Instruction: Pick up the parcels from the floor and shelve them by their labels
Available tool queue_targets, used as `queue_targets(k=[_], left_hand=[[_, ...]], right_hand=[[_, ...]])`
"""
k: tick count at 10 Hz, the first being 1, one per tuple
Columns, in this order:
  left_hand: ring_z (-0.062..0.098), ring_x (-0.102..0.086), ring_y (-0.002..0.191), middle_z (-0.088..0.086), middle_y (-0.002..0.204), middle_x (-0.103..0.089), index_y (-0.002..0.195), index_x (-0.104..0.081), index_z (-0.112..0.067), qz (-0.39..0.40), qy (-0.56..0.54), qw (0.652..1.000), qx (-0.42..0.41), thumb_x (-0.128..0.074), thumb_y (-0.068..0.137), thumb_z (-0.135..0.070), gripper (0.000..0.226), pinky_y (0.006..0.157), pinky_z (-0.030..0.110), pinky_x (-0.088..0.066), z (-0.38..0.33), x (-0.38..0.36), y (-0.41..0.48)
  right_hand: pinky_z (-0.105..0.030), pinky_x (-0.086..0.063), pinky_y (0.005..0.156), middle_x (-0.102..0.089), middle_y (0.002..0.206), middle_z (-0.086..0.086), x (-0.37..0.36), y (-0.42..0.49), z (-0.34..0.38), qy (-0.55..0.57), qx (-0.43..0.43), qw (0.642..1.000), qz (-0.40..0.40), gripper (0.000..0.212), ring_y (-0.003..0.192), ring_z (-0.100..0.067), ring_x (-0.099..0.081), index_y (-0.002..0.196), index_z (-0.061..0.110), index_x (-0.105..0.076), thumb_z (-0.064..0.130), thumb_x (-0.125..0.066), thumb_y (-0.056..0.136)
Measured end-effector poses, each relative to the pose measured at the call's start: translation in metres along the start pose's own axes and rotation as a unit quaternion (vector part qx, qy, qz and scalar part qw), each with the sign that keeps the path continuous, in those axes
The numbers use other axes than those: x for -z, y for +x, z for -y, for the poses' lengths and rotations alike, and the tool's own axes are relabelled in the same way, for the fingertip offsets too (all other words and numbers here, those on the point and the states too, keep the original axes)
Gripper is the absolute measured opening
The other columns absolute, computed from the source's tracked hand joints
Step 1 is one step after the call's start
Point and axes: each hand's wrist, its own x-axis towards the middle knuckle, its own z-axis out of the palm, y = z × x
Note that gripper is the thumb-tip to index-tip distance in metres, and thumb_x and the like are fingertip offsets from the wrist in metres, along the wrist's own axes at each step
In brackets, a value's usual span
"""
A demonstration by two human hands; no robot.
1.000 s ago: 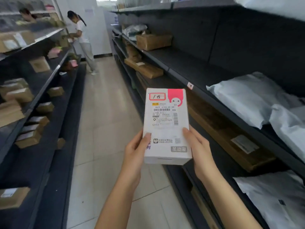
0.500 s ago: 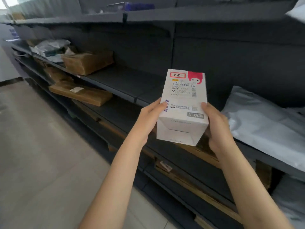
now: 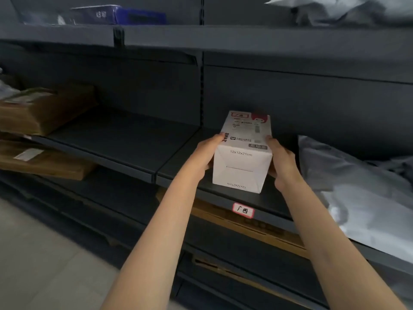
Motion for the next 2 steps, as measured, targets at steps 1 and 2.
queue_targets(k=[1, 2], left_hand=[[0.028, -0.063, 0.115, 0.006, 0.112, -0.074, 0.108, -0.069, -0.020, -0.008, -0.007, 1.000, 0.008, -0.052, 0.090, -0.052, 0.041, 0.108, 0.045, -0.040, -0.001, 0.000, 0.011], [0.027, -0.061, 0.117, 0.006, 0.114, -0.071, 0.104, -0.066, -0.021, -0.043, -0.053, 0.998, 0.003, -0.047, 0.095, -0.052, 0.037, 0.110, 0.045, -0.040, 0.002, 0.002, 0.024]], right_hand=[[-0.034, -0.050, 0.085, -0.069, 0.092, 0.002, -0.006, 0.009, -0.001, 0.002, -0.003, 1.000, -0.005, 0.013, 0.086, -0.017, -0.065, 0.089, 0.025, -0.059, 0.034, -0.052, 0.096], [-0.031, -0.051, 0.082, -0.068, 0.092, 0.002, -0.009, 0.012, -0.001, -0.005, 0.029, 0.998, -0.051, 0.019, 0.092, -0.020, -0.065, 0.094, 0.019, -0.061, 0.033, -0.049, 0.097]])
